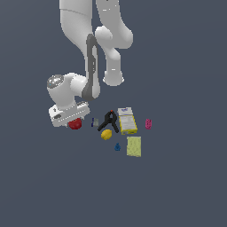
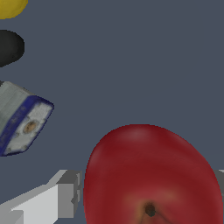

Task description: Pick up a designated object from a clutter of objects.

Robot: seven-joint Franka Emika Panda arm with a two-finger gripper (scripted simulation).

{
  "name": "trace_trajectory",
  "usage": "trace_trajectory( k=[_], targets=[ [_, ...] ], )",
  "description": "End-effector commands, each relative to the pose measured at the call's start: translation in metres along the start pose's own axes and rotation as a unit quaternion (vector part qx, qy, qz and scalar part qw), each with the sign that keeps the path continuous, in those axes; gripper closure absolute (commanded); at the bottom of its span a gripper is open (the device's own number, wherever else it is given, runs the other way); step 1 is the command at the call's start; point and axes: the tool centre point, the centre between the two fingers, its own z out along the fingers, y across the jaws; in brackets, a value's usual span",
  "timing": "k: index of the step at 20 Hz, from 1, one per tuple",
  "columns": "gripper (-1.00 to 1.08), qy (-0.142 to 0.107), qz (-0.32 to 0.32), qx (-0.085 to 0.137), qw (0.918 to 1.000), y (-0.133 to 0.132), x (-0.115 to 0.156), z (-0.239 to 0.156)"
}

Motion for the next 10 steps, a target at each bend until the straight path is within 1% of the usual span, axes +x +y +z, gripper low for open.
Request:
trace_trajectory(
  k=[1, 2, 3, 10],
  targets=[
    [-0.92, 0.0, 0.0, 0.0, 1.0, 0.0005, 0.0003, 0.0036],
    [-0.92, 0.0, 0.0, 0.0, 1.0, 0.0005, 0.0003, 0.0039],
    [1.08, 0.0, 0.0, 0.0, 1.0, 0.0005, 0.0003, 0.0039],
    [1.08, 0.0, 0.0, 0.0, 1.0, 0.0005, 0.0003, 0.0039]
  ],
)
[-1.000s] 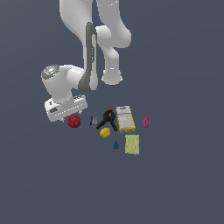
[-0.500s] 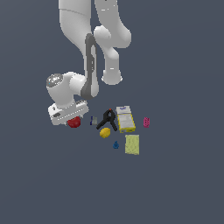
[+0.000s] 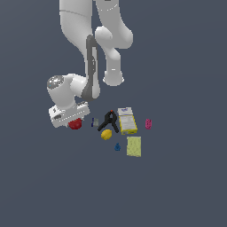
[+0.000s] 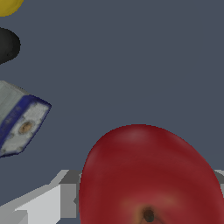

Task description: Pick up a designated object from a clutter of objects.

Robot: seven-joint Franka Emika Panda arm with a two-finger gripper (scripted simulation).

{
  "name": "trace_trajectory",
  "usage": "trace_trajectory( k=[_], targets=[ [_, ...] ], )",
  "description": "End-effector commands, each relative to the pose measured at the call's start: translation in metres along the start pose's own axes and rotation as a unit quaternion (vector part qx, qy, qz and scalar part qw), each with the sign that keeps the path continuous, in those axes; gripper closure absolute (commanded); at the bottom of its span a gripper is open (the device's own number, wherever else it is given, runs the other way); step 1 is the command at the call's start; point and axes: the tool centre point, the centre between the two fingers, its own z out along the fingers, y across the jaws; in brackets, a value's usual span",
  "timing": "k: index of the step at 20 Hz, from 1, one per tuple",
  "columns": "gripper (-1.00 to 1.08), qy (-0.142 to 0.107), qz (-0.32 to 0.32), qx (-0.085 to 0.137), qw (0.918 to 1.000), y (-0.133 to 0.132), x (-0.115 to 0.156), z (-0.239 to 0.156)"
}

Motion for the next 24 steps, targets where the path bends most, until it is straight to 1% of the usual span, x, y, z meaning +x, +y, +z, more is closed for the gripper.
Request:
trace_trajectory(
  k=[1, 7, 13, 18, 24],
  targets=[
    [1.08, 0.0, -0.001, 0.001, 1.0, -0.001, 0.0, 0.001],
    [1.08, 0.0, 0.0, 0.0, 1.0, 0.001, 0.002, -0.004],
    [1.08, 0.0, 0.0, 0.0, 1.0, 0.004, 0.01, -0.024],
    [1.08, 0.0, 0.0, 0.0, 1.0, 0.01, 0.022, -0.053],
    [1.08, -0.001, 0.0, 0.0, 1.0, 0.02, 0.043, -0.104]
  ],
)
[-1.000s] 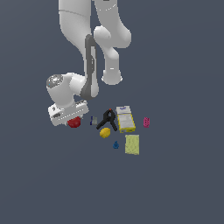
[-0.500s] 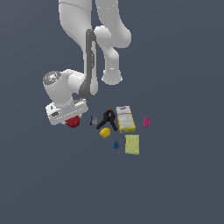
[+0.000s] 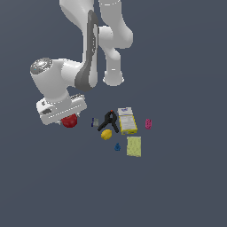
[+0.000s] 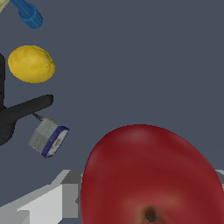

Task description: Pick up a designated object from a clutter of objects.

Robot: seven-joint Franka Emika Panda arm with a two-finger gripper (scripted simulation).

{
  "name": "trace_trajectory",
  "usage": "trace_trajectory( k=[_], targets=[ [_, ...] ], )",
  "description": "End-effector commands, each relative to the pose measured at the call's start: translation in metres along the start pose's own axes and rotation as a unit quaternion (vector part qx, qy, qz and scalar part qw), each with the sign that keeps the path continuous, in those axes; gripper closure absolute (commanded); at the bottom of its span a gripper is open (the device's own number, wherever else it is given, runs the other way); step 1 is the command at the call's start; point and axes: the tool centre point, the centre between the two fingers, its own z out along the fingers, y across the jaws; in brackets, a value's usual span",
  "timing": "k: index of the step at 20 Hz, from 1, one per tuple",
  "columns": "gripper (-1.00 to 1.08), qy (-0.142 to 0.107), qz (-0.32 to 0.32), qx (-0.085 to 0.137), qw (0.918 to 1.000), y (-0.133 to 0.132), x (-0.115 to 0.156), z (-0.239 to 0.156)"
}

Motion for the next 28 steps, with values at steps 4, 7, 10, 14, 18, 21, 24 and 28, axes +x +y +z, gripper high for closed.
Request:
trace_trajectory(
  k=[4, 7, 10, 14, 18, 21, 24, 28],
  targets=[
    [1.08, 0.0, 0.0, -0.001, 1.0, 0.01, 0.021, -0.052],
    [1.08, 0.0, 0.0, -0.001, 1.0, 0.016, 0.033, -0.08],
    [1.08, 0.0, 0.0, -0.001, 1.0, 0.022, 0.045, -0.108],
    [1.08, 0.0, 0.0, -0.001, 1.0, 0.029, 0.06, -0.143],
    [1.08, 0.0, 0.0, -0.001, 1.0, 0.036, 0.074, -0.174],
    [1.08, 0.001, 0.0, -0.001, 1.0, 0.041, 0.083, -0.194],
    [1.08, 0.001, -0.001, 0.0, 1.0, 0.045, 0.092, -0.213],
    [1.08, 0.001, -0.001, 0.0, 1.0, 0.051, 0.103, -0.236]
  ],
)
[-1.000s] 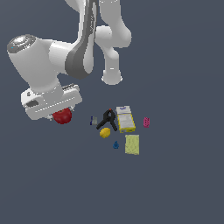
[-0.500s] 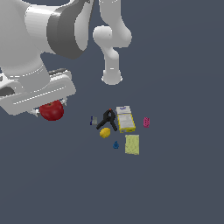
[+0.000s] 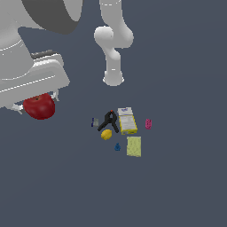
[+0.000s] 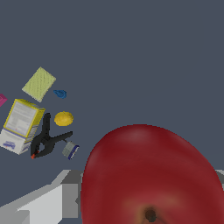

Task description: Pick up a designated object from a clutter of objects.

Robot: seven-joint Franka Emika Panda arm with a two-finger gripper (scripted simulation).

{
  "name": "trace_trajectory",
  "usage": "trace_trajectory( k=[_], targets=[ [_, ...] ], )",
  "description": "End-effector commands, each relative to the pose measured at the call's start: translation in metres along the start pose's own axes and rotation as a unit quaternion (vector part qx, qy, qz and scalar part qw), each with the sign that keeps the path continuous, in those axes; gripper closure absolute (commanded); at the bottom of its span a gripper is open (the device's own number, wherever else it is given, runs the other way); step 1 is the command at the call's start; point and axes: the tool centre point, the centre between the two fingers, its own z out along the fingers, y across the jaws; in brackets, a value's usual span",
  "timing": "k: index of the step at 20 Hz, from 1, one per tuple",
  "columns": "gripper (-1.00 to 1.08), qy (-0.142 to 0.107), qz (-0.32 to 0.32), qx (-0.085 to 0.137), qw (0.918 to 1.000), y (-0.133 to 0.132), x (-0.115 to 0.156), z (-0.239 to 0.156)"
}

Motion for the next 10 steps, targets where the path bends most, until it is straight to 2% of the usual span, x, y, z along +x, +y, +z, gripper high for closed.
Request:
trace_trajectory(
  k=[1, 10],
  targets=[
    [1.08, 0.001, 0.0, -0.001, 1.0, 0.004, 0.006, -0.015],
    [1.08, 0.001, 0.0, -0.001, 1.0, 0.012, 0.022, -0.046]
  ],
)
